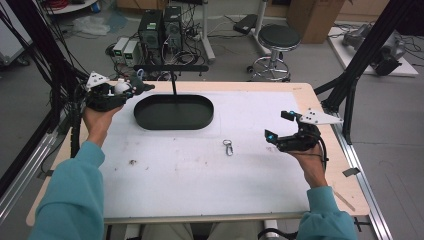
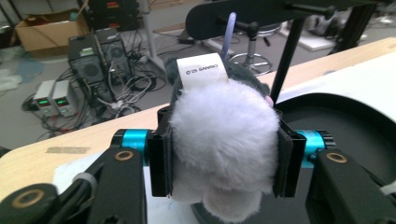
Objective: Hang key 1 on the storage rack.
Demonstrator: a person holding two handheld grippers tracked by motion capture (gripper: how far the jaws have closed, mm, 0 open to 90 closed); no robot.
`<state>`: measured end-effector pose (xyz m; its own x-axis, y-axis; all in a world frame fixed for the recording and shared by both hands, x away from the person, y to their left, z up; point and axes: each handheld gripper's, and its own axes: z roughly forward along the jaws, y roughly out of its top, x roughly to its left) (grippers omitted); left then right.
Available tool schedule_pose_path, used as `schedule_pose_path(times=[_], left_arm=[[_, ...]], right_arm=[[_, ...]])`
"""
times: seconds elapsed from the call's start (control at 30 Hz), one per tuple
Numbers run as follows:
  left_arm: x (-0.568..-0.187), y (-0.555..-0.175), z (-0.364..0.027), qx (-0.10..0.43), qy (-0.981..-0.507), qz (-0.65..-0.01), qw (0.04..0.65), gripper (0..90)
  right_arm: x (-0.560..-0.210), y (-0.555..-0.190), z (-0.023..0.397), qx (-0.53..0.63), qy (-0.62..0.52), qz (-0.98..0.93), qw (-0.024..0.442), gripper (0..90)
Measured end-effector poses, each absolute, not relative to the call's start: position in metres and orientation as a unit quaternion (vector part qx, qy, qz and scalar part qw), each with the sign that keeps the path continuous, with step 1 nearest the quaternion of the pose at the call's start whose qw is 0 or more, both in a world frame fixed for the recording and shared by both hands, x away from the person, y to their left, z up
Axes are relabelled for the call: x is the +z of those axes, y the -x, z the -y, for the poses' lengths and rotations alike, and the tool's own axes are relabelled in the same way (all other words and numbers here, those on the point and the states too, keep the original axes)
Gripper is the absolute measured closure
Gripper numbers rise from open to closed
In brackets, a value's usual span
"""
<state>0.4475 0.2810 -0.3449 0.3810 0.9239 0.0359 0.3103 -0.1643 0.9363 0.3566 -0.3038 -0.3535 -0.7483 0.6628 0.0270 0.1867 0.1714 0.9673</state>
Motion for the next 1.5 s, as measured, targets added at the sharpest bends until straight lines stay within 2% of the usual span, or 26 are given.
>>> schedule_pose_path(times=[0.2,0.4,0.47,0.57,0.7,1.07,1.13,1.5], left_arm=[[-0.347,-0.449,-0.284,0.303,-0.691,-0.452,0.476,41.1],[-0.349,-0.45,-0.291,0.301,-0.689,-0.437,0.494,14.1],[-0.348,-0.449,-0.295,0.286,-0.681,-0.432,0.517,2.0],[-0.346,-0.444,-0.3,0.267,-0.672,-0.424,0.546,1.7],[-0.344,-0.431,-0.299,0.275,-0.678,-0.393,0.557,1.7],[-0.344,-0.391,-0.282,0.245,-0.683,-0.305,0.618,1.7],[-0.345,-0.381,-0.275,0.242,-0.694,-0.284,0.615,1.7],[-0.353,-0.338,-0.255,0.236,-0.693,-0.227,0.642,1.7]], right_arm=[[-0.354,-0.357,0.302,0.576,-0.285,-0.738,0.205,0.5],[-0.355,-0.357,0.3,0.573,-0.285,-0.741,0.202,0.6],[-0.355,-0.357,0.299,0.573,-0.284,-0.742,0.201,0.6],[-0.354,-0.357,0.299,0.575,-0.282,-0.74,0.206,0.5],[-0.353,-0.355,0.299,0.578,-0.285,-0.737,0.201,0.6],[-0.352,-0.355,0.302,0.599,-0.273,-0.729,0.189,0.6],[-0.353,-0.355,0.302,0.597,-0.273,-0.731,0.189,0.5],[-0.364,-0.351,0.295,0.59,-0.273,-0.735,0.193,0.6]])
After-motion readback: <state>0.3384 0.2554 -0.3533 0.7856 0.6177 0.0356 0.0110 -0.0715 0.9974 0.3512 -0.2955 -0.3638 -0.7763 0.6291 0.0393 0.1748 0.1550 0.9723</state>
